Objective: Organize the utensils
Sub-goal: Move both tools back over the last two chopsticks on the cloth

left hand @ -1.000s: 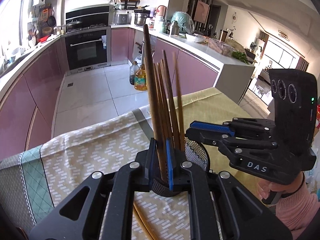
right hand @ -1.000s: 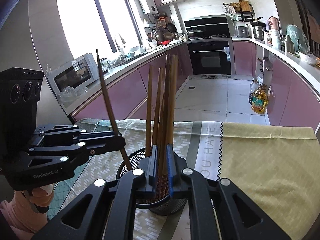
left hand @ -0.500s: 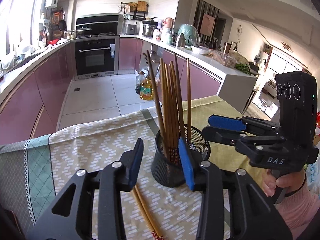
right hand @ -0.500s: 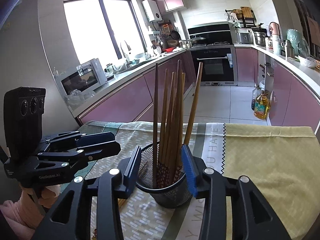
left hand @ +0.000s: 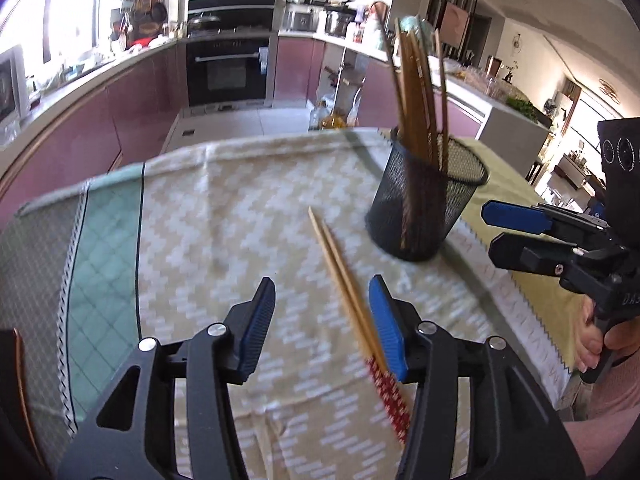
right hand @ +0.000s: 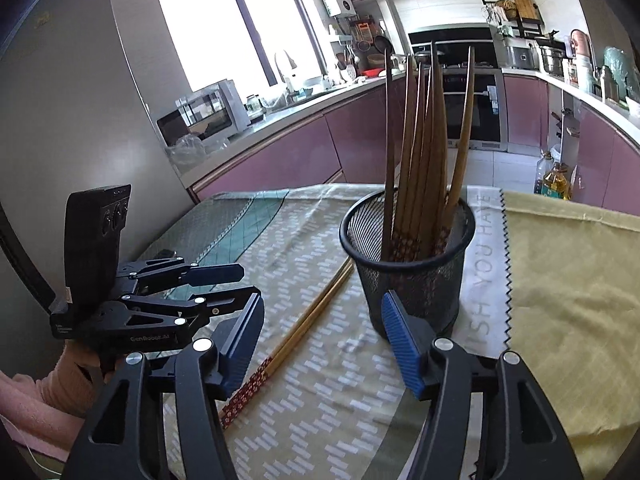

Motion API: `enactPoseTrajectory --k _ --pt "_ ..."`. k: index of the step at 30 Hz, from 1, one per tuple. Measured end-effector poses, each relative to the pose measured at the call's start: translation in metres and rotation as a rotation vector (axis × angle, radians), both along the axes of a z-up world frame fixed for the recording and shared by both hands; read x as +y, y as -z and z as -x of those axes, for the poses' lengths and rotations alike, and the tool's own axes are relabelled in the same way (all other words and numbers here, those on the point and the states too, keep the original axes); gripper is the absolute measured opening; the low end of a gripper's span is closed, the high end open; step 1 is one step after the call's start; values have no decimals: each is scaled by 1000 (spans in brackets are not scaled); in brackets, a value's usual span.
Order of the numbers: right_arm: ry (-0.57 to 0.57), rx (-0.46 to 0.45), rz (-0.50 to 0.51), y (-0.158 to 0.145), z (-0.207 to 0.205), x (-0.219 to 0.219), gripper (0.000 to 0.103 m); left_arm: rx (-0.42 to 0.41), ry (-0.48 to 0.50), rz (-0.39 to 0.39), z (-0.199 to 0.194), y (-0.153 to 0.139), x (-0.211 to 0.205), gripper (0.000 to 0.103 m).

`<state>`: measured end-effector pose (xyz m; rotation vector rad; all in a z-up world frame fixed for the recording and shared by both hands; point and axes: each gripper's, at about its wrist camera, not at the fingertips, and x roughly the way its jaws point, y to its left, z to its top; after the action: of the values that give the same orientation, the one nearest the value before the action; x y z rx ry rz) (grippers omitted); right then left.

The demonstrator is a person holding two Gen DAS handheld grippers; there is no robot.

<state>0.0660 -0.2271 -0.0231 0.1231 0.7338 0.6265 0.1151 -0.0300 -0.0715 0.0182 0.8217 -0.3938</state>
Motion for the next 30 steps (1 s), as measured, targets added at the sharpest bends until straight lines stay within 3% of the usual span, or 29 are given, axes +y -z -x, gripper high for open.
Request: enactPoseTrajectory --k 9,26,29,30 --pt "-50 83 107 38 8 42 59 41 -49 1 9 24 14 48" --pt "-62 81 258 57 24 70 58 59 -49 23 13 29 21 49" --pt "-60 89 257 56 23 69 54 61 -40 23 13 29 19 49" --pt "-57 94 258 56 24 68 47 61 -37 22 13 29 18 49"
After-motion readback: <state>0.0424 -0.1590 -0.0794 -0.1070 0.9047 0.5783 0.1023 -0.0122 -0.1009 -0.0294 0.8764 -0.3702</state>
